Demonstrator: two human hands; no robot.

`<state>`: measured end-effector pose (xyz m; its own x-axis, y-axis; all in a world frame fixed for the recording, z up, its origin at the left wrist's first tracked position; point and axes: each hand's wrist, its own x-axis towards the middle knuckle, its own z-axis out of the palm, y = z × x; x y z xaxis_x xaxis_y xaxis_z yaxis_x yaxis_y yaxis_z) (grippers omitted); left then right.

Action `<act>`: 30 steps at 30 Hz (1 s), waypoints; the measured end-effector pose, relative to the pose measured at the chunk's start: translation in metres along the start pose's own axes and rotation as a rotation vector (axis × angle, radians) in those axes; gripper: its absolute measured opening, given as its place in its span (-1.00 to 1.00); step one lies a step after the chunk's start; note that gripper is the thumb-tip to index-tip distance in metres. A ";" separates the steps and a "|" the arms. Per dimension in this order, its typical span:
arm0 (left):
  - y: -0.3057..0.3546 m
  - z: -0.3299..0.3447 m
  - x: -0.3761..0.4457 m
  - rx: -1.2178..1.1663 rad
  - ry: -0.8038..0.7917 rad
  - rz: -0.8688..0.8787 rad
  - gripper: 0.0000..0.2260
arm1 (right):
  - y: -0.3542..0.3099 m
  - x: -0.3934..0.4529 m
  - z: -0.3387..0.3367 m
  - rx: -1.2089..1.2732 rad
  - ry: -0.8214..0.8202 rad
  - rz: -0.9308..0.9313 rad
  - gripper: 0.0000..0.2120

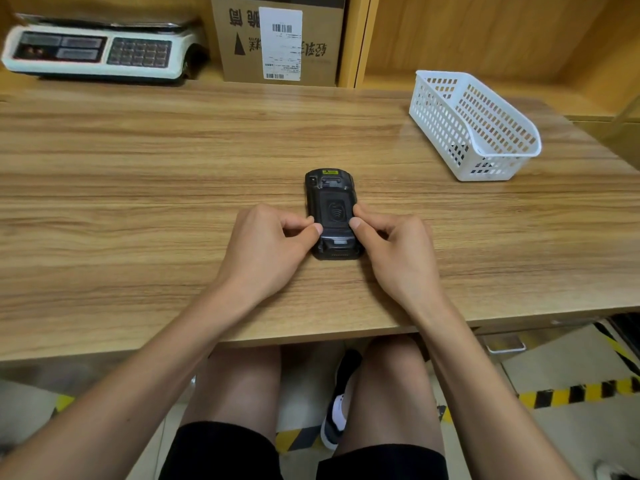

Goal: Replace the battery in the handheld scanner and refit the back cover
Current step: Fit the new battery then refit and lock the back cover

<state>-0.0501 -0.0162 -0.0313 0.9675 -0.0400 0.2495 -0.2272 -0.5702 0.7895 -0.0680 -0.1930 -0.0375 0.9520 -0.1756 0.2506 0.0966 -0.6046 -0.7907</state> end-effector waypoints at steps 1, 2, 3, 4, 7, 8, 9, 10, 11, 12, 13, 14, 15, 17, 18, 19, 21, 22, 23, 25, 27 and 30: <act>0.000 0.000 0.000 0.005 0.000 0.005 -0.88 | 0.000 0.000 0.000 -0.003 -0.004 -0.003 -0.73; 0.000 0.000 -0.001 0.009 -0.001 0.008 -0.88 | 0.000 0.000 -0.001 -0.005 -0.006 -0.009 -0.74; 0.000 0.001 -0.001 0.015 -0.003 0.011 -0.88 | 0.000 0.000 -0.001 -0.009 -0.004 -0.017 -0.74; -0.001 0.001 -0.001 0.023 -0.006 0.016 -0.88 | 0.000 0.000 -0.001 -0.016 -0.001 -0.023 -0.74; -0.002 0.001 -0.001 0.049 -0.011 0.030 -0.86 | 0.000 0.001 -0.002 -0.030 -0.006 -0.029 -0.75; -0.002 0.001 0.000 0.056 -0.012 0.032 -0.86 | 0.000 0.001 -0.002 -0.034 -0.012 -0.030 -0.75; -0.002 0.000 0.001 0.065 -0.015 0.034 -0.86 | 0.000 0.002 -0.002 -0.040 -0.017 -0.032 -0.75; -0.001 -0.001 0.002 0.074 -0.019 0.038 -0.87 | 0.000 0.003 -0.003 -0.048 -0.019 -0.035 -0.75; -0.001 -0.002 0.005 0.087 -0.021 0.045 -0.86 | 0.000 0.005 -0.004 -0.057 -0.019 -0.035 -0.76; -0.001 -0.003 0.008 0.105 -0.023 0.055 -0.83 | -0.001 0.007 -0.006 -0.065 -0.019 -0.031 -0.78; -0.001 -0.003 0.013 0.122 -0.024 0.060 -0.79 | -0.002 0.010 -0.008 -0.071 -0.021 -0.025 -0.81; -0.001 -0.003 0.018 0.133 -0.027 0.056 -0.75 | -0.003 0.014 -0.009 -0.073 -0.025 -0.023 -0.84; -0.001 -0.003 0.024 0.140 -0.031 0.049 -0.71 | -0.005 0.017 -0.010 -0.073 -0.028 -0.026 -0.88; -0.002 -0.002 0.036 0.140 -0.046 0.034 -0.69 | -0.007 0.026 -0.012 -0.081 -0.019 -0.046 -0.91; -0.003 -0.001 0.043 0.134 -0.060 0.024 -0.70 | -0.008 0.031 -0.013 -0.089 -0.013 -0.055 -0.91; -0.003 -0.001 0.049 0.122 -0.081 0.013 -0.71 | -0.009 0.036 -0.013 -0.096 -0.010 -0.058 -0.90; -0.005 -0.001 0.060 0.078 -0.130 -0.014 -0.73 | -0.009 0.045 -0.013 -0.103 -0.014 -0.049 -0.89; -0.006 -0.001 0.064 0.056 -0.151 -0.024 -0.73 | -0.008 0.049 -0.012 -0.098 -0.022 -0.041 -0.88; -0.007 -0.001 0.067 0.044 -0.167 -0.026 -0.72 | -0.006 0.053 -0.011 -0.089 -0.033 -0.035 -0.87; -0.009 -0.002 0.071 0.049 -0.190 -0.022 -0.72 | -0.002 0.058 -0.009 -0.077 -0.049 -0.038 -0.87; -0.012 -0.001 0.072 0.046 -0.193 -0.011 -0.74 | 0.002 0.061 -0.007 -0.055 -0.075 -0.039 -0.90; -0.016 0.001 0.071 -0.003 -0.180 0.004 -0.79 | 0.006 0.066 -0.007 -0.024 -0.136 -0.027 -0.75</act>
<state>0.0226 -0.0109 -0.0269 0.9707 -0.1885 0.1489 -0.2314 -0.5671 0.7905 -0.0063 -0.2134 -0.0220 0.9799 -0.0535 0.1921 0.1169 -0.6266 -0.7706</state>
